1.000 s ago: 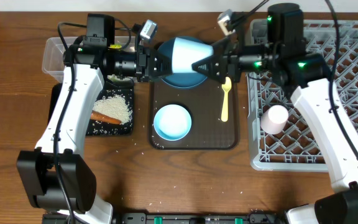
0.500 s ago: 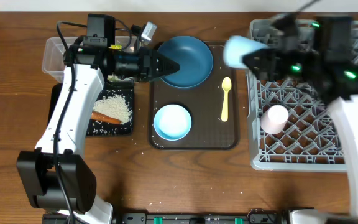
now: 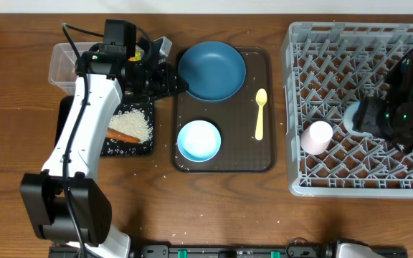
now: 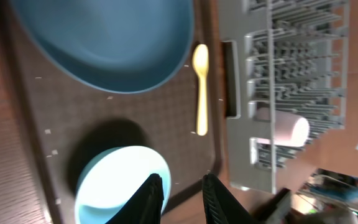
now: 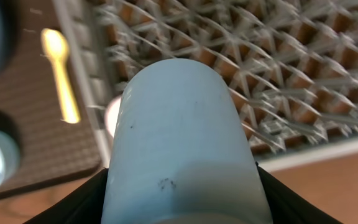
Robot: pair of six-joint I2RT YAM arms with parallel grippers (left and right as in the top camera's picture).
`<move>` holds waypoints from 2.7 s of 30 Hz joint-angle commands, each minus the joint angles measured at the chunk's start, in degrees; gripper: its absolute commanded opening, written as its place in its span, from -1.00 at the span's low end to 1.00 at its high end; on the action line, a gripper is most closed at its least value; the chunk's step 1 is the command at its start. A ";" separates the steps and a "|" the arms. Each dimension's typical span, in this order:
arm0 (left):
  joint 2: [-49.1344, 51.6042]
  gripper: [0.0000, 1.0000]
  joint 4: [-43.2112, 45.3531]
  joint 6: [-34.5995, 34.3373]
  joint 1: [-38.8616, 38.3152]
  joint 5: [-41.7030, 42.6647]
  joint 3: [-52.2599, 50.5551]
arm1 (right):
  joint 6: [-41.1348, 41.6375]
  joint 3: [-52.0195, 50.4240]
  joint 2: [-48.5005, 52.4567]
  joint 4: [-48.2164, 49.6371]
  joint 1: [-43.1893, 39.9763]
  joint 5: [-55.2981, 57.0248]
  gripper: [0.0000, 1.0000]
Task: Sort waste into correct bins and load items into the dishwasher rack
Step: 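Lower the light blue cup into the rack with the right gripper and release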
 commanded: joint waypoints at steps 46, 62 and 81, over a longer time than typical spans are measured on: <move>-0.33 -0.50 -0.15 0.28 -0.39 -3.96 0.83 | 5.07 -1.31 23.58 0.96 -4.35 8.11 0.15; -0.33 -0.50 -0.15 0.28 -0.39 -3.96 0.83 | 5.88 -1.60 14.38 4.11 -3.63 13.05 0.01; -0.33 -0.50 -0.17 0.31 -0.39 -3.98 0.83 | 25.83 -11.89 14.32 9.49 11.17 34.77 -0.06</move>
